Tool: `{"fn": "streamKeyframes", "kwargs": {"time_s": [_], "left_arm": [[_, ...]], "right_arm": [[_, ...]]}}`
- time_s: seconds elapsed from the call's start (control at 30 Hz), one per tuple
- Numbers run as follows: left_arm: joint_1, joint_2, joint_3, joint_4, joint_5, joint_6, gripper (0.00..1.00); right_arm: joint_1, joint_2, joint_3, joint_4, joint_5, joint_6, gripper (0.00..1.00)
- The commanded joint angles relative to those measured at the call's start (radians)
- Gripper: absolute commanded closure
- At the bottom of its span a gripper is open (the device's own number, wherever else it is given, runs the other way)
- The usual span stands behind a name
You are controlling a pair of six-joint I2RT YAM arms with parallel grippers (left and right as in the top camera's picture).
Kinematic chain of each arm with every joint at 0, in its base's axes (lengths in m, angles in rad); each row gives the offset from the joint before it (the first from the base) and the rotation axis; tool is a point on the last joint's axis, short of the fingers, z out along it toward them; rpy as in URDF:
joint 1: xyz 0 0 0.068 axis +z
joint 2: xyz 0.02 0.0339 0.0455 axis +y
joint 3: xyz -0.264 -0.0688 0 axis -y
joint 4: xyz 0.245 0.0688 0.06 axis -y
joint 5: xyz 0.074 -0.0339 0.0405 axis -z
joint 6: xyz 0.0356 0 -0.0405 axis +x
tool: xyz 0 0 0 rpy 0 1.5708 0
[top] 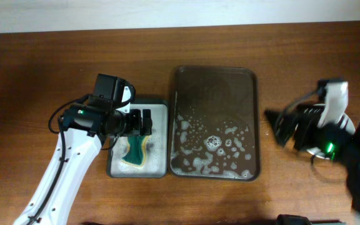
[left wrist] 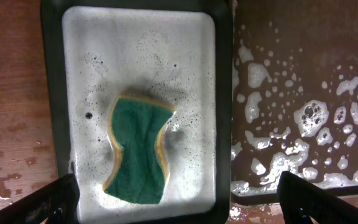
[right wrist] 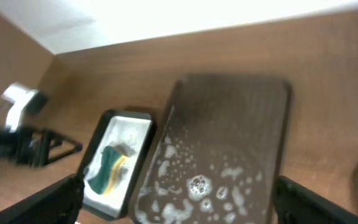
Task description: Clean dirty plates on tray and stack at the side
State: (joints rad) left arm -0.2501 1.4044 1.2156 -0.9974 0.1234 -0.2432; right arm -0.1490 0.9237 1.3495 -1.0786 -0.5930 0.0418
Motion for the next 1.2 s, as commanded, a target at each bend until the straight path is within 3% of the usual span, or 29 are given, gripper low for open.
{"fn": "streamKeyframes", "kwargs": {"time_s": [0.0, 0.1, 0.2, 0.27, 0.43, 0.53, 0.67, 1.03, 1.13, 1.17], "left_arm": [[0.003, -0.006, 0.011, 0.002, 0.004, 0.006, 0.00], [0.003, -0.006, 0.011, 0.002, 0.004, 0.006, 0.00], [0.003, -0.006, 0.011, 0.002, 0.004, 0.006, 0.00], [0.003, -0.006, 0.011, 0.002, 0.004, 0.006, 0.00], [0.003, -0.006, 0.011, 0.002, 0.004, 0.006, 0.00], [0.003, -0.006, 0.011, 0.002, 0.004, 0.006, 0.00], [0.003, -0.006, 0.011, 0.002, 0.004, 0.006, 0.00], [0.002, -0.006, 0.011, 0.002, 0.004, 0.006, 0.00], [-0.004, -0.185, -0.019, 0.021, -0.140, 0.006, 0.00], [-0.004, -0.292, -0.063, 0.104, -0.142, 0.008, 0.00]], "right_arm": [[0.171, -0.113, 0.005, -0.024, 0.029, -0.019, 0.01], [0.208, -0.164, 0.005, -0.097, 0.066, -0.020, 0.01], [0.261, -0.181, -0.001, -0.125, 0.323, -0.020, 0.01], [0.275, -0.255, -0.112, 0.032, 0.415, -0.077, 0.01], [0.275, -0.575, -0.672, 0.376, 0.448, -0.116, 0.01], [0.275, -0.783, -1.032, 0.647, 0.446, -0.112, 0.01], [0.275, -0.921, -1.332, 1.044, 0.447, -0.113, 0.01], [0.273, -0.917, -1.344, 1.014, 0.463, -0.116, 0.01], [0.273, -0.917, -1.344, 1.014, 0.463, -0.116, 0.01], [0.273, -0.917, -1.344, 1.014, 0.463, -0.116, 0.01]]}}
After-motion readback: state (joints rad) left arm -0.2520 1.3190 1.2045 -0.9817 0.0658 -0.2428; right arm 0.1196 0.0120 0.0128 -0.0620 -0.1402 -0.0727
